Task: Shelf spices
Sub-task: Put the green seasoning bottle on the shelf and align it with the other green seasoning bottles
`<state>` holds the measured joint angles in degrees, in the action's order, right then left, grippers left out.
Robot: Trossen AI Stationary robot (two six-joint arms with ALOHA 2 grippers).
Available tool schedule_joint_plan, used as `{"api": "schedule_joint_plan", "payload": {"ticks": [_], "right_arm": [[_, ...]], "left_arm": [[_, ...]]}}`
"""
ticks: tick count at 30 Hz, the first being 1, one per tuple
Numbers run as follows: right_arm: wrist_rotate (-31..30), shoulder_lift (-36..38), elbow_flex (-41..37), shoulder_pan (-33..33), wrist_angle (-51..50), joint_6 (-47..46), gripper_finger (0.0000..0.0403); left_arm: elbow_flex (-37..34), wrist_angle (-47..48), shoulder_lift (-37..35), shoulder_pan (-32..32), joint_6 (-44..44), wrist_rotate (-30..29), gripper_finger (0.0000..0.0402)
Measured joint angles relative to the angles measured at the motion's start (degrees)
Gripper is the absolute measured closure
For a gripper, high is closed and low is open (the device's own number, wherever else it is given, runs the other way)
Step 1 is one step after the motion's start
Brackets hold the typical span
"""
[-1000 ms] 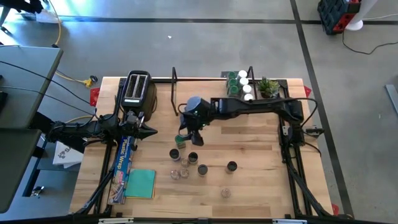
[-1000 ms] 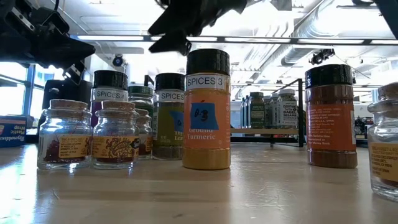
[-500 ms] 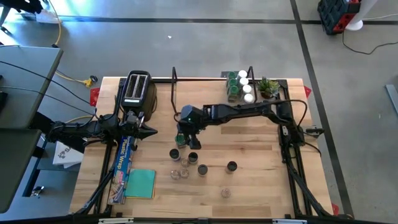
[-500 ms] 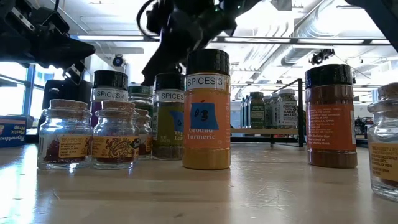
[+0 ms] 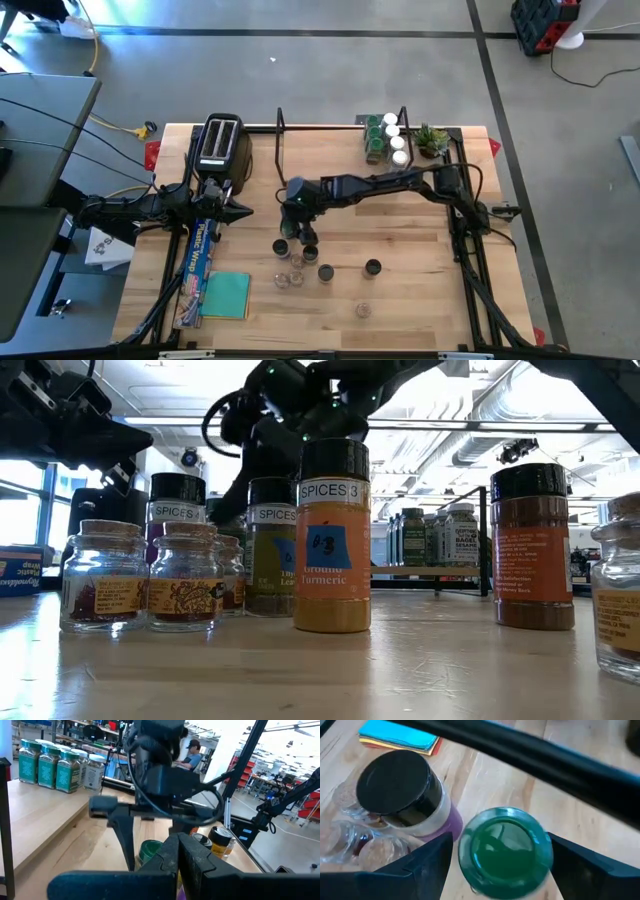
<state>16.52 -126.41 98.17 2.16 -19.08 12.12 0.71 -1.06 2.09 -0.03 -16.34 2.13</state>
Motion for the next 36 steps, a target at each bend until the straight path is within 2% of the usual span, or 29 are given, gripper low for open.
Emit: {"api": "schedule_joint_plan", "payload": {"ticks": [8,11,15,20,27,33,36], "right_arm": [[-0.07,-0.09,-0.01,-0.34,3.06,-4.68,0.0181],[-2.92,0.07,1.72,-0.36,1.37,-8.48,0.0213],[-5.88,0.13,6.08,-0.09,-3.56,-10.66,0.0214],[-7.86,0.43,17.9,1.58,-17.24,-7.59,0.0214],[-7.86,0.89,37.04,6.01,-43.53,0.53,0.0214],[-7.68,12.95,24.28,10.65,-53.25,-0.07,0.0214],[-8.39,19.61,15.13,12.38,-52.43,0.15,0.0214]], "left_arm": [[0.0,0.0,0.0,0.0,0.0,0.0,0.0401],[0.0,0.0,0.01,0.0,-0.01,0.0,0.0401],[0.0,0.0,0.02,0.01,0.0,0.0,0.0401],[0.0,0.0,0.02,0.0,-0.02,0.0,0.0401],[0.0,0.03,0.02,0.01,0.0,0.0,0.0401],[0.0,0.01,0.0,0.02,0.0,-0.08,0.0401],[0.0,-0.04,0.02,0.0,0.0,-0.17,0.0401]]}}
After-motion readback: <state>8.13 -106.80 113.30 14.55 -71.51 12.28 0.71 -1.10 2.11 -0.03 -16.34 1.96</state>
